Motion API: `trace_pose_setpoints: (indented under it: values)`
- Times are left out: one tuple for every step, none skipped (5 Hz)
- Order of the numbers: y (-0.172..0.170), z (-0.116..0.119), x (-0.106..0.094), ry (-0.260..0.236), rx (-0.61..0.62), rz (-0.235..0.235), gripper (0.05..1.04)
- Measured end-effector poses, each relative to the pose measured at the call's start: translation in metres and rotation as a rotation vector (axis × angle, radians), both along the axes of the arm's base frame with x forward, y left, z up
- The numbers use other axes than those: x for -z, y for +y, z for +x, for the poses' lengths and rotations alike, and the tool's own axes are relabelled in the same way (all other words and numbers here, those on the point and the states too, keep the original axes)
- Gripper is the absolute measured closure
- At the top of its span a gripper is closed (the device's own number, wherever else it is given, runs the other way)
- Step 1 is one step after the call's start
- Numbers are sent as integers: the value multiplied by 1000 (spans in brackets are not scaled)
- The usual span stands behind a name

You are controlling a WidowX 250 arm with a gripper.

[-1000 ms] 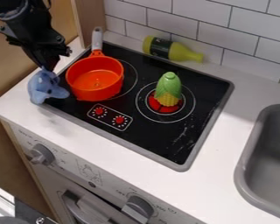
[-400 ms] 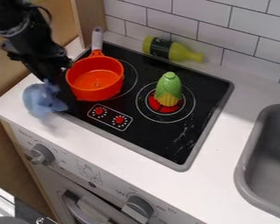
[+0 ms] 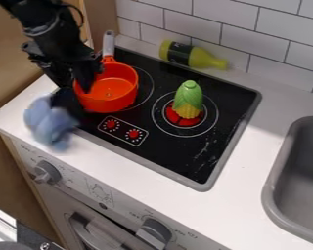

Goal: MOVE THE BLUE OBJECTS FROM RIGHT SIDE OF THE BURNER TO THE BOTTOM SIDE OF THE LEFT BURNER

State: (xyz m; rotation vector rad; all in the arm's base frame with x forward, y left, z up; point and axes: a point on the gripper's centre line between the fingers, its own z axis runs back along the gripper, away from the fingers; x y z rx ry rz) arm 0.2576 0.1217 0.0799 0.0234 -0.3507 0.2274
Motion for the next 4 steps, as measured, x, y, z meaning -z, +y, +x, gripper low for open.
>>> trace_pose_setpoints:
  values:
    - [-4, 5, -3, 7, -23, 16, 100]
    - [-13, 4, -6, 28, -33, 21, 88]
    - [-23, 4, -17, 45, -49, 21, 87]
    - [-42, 0, -34, 84, -87, 2, 87]
